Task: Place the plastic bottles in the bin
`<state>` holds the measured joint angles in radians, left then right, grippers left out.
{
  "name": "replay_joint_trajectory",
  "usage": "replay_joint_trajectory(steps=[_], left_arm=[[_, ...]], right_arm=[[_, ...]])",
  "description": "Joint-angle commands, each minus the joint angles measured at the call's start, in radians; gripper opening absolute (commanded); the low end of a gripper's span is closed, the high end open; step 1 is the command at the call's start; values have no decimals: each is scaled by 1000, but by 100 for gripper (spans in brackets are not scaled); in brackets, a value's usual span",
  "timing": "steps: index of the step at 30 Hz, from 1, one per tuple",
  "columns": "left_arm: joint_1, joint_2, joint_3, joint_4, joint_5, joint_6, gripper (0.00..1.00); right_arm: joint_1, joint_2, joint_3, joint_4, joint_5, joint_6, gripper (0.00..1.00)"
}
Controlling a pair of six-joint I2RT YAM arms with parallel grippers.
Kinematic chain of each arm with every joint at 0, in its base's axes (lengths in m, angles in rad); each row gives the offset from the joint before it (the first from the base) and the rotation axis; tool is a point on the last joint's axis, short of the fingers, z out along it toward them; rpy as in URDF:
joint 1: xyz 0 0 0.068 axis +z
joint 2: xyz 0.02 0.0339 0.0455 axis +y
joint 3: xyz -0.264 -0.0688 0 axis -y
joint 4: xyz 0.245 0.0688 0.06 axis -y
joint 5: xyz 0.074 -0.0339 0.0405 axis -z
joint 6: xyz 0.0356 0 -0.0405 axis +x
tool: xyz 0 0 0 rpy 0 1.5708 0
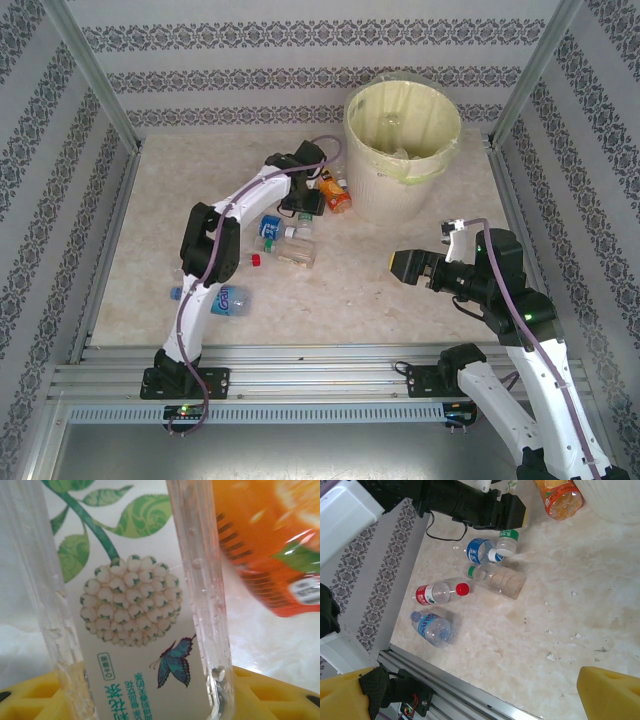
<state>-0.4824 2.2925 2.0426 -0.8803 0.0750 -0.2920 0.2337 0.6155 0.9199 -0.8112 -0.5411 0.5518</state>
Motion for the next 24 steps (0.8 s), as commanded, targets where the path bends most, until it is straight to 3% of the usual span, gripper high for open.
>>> replay_joint_trajectory(steps=[1, 10, 16, 20, 24], left_arm=[[14, -114, -32, 32, -11, -16, 59], [19, -415, -332, 253, 158, -65, 59], [15, -670, -619, 440, 374, -81, 58], [-15, -846, -810, 559, 458, -120, 57], [-55, -983, -945, 663, 550, -180, 57]], right_arm=[[9, -16, -9, 30, -23, 23, 98], [9, -27, -30, 97, -69, 89, 98], [10, -7, -39, 202, -155, 167, 98], [11, 25, -61, 284, -222, 203, 98], [20, 56, -57, 299, -209, 221, 98]])
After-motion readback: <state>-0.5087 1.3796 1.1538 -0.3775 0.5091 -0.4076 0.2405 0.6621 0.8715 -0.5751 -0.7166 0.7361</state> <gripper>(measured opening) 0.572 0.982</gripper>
